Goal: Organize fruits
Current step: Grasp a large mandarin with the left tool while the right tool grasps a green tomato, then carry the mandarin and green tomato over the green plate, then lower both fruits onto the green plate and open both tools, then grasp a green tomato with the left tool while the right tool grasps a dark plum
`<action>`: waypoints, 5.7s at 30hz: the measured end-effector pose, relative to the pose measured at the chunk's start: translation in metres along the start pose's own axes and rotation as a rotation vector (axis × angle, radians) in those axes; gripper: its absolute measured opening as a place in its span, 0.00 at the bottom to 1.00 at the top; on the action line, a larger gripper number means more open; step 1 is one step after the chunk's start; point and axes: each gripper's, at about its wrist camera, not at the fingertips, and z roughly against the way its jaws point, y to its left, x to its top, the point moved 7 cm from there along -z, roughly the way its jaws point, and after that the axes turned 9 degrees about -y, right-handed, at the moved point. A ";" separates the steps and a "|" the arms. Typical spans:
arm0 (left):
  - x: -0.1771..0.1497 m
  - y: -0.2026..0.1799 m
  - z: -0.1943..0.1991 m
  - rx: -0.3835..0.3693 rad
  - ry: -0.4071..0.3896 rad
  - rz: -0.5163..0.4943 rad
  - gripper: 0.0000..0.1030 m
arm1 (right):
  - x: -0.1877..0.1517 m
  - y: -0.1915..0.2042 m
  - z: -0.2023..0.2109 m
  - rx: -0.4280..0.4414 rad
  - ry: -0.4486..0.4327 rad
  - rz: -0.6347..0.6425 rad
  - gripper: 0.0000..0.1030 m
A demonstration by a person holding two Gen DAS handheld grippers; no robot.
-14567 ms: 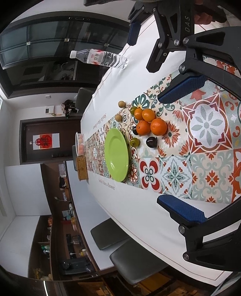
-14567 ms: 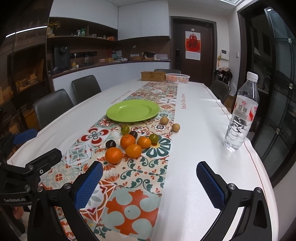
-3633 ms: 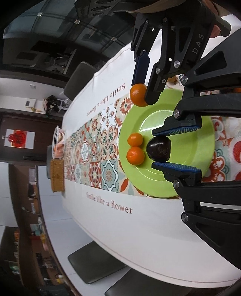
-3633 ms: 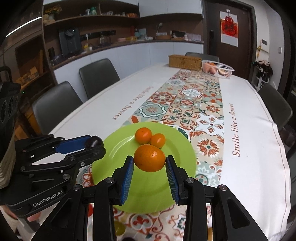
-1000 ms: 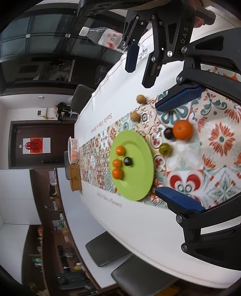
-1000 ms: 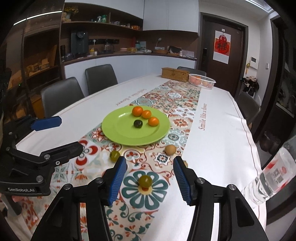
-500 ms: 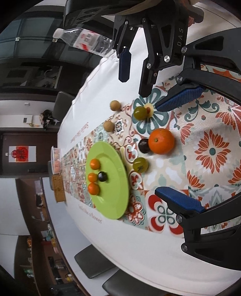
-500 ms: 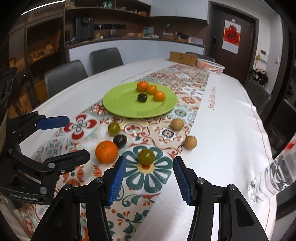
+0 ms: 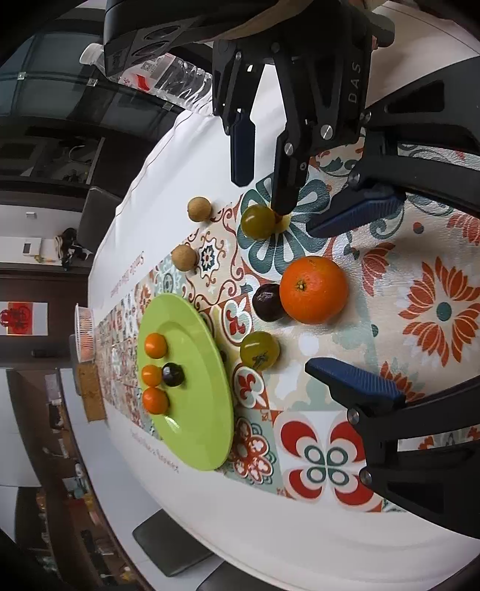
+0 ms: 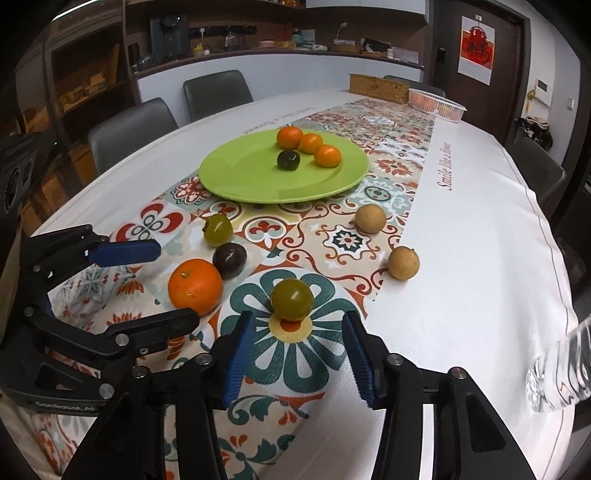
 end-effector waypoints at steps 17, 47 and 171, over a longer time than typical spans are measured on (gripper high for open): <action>0.002 -0.001 -0.013 -0.031 0.032 0.031 0.39 | 0.005 0.003 -0.026 0.044 0.028 0.009 0.30; 0.039 0.005 0.057 -0.018 -0.133 0.043 0.39 | 0.040 0.020 0.037 0.012 -0.116 -0.032 0.28; 0.053 0.052 0.059 -0.123 -0.230 -0.311 0.64 | 0.064 0.061 0.032 -0.104 -0.155 0.001 0.47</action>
